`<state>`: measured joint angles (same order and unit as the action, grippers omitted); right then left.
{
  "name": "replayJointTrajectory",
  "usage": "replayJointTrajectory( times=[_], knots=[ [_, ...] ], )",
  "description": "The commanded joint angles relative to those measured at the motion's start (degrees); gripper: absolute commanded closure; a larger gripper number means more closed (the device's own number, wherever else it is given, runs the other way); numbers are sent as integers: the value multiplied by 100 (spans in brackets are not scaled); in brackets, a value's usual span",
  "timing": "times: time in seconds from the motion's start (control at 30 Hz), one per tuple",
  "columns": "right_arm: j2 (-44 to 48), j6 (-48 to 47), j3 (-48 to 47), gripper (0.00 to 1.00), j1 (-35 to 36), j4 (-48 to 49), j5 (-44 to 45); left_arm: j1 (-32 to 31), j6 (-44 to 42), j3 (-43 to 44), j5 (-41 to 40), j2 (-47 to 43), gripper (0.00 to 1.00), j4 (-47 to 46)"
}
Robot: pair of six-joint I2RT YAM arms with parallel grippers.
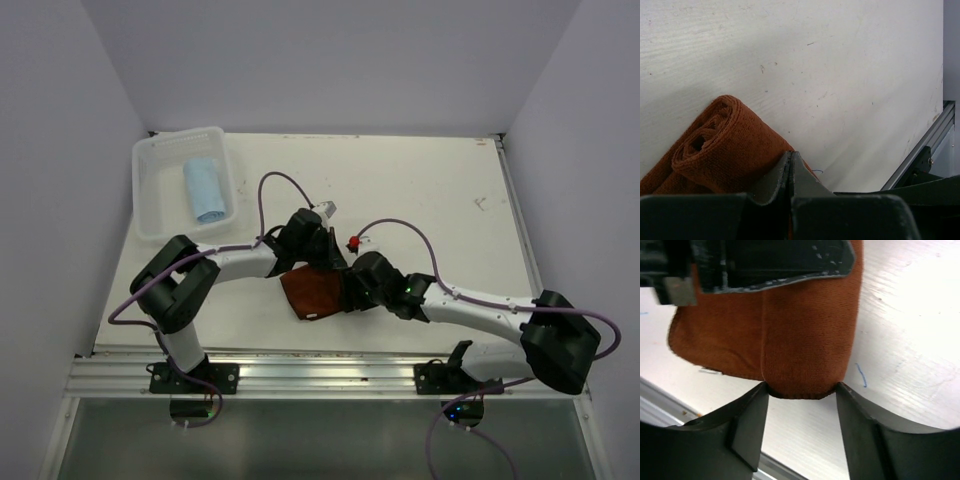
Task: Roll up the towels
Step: Roll the towel
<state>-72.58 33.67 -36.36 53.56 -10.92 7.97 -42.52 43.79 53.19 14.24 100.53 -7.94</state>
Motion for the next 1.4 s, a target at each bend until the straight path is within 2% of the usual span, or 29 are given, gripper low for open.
replayJointTrajectory(
  times=[0.0, 0.2, 0.4, 0.53, 0.77, 1.03, 1.17, 1.37],
  knots=[
    [-64, -124, -196, 42, 49, -314, 697, -54, -81, 183, -88, 10, 100, -67],
    [-108, -98, -117, 60, 58, -227, 794, -72, -81, 192, -97, 19, 100, -67],
    [-55, -115, -82, 71, 58, -209, 838, -81, -81, 218, -97, 28, 100, -58],
    [-2, -141, -12, 85, 58, -148, 838, -81, -81, 244, -97, 10, 100, -41],
    [24, -413, 208, 100, 163, 55, 890, -81, -116, 271, -158, -33, 100, 56],
    [-2, -537, 270, 100, 576, 125, 1409, -89, -116, 245, -228, -139, 100, 126],
    [-98, -695, 33, 100, 962, -208, 2040, -90, -116, 271, -237, -209, 100, 162],
    [-362, -809, -169, 100, 1314, -402, 2411, -81, -81, 280, -264, -323, 100, 232]
  ],
)
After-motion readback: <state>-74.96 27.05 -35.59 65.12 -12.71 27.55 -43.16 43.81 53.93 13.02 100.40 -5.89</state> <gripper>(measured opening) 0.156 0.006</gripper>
